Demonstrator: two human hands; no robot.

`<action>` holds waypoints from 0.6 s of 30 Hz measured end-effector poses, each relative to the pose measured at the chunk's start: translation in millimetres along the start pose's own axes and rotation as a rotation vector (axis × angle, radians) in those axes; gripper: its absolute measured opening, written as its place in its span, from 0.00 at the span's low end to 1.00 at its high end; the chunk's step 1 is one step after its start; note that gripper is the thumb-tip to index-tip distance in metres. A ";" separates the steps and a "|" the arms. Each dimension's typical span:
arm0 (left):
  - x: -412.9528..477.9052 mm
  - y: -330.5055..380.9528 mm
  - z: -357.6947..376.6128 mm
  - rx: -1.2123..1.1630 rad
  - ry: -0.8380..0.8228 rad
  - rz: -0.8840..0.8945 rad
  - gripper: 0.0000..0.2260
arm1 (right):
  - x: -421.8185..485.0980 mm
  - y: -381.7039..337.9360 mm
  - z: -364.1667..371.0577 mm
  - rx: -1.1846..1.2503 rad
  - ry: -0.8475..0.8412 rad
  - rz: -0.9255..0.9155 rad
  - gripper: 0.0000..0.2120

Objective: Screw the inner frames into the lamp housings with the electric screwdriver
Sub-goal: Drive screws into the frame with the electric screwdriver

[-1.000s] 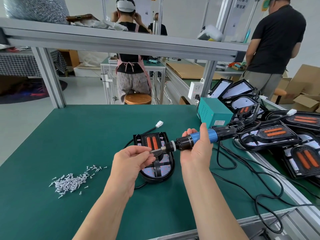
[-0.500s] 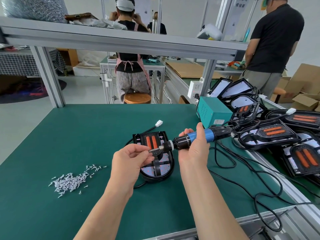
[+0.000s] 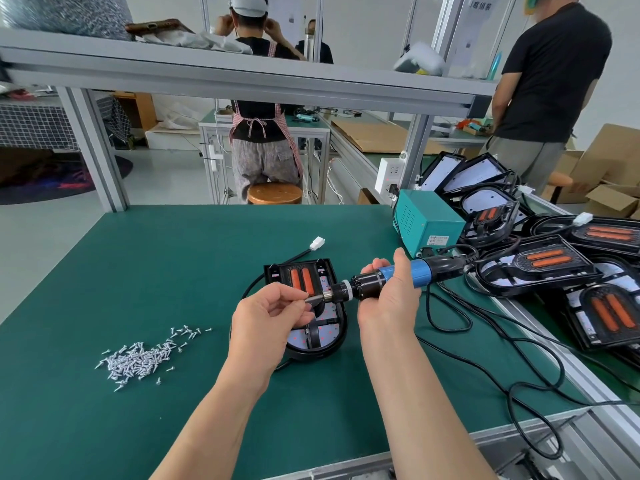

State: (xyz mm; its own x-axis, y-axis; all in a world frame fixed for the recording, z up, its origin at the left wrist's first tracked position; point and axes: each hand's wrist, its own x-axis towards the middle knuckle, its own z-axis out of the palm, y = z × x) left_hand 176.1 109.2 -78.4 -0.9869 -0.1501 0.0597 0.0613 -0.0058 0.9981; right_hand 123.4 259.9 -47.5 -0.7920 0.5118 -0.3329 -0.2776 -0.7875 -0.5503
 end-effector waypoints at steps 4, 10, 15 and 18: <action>4.7 -1.5 1.1 -0.011 -0.007 -0.004 0.15 | 2.9 -0.1 -1.4 0.009 0.017 0.004 0.13; 7.7 -7.6 3.1 -0.036 -0.011 -0.035 0.12 | 6.8 2.6 -6.3 -0.007 0.034 0.011 0.14; 7.7 -8.2 2.6 -0.055 -0.029 -0.042 0.11 | 10.4 3.3 -6.9 -0.014 0.026 0.013 0.15; 8.8 -7.0 2.3 -0.070 -0.048 -0.045 0.10 | 13.0 0.2 -5.8 -0.008 0.014 0.004 0.18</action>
State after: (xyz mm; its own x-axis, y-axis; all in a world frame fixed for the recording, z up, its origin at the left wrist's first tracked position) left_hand 166.6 110.2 -84.8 -0.9948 -0.1007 0.0169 0.0251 -0.0806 0.9964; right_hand 116.2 268.5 -56.4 -0.7854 0.5136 -0.3455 -0.2701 -0.7866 -0.5553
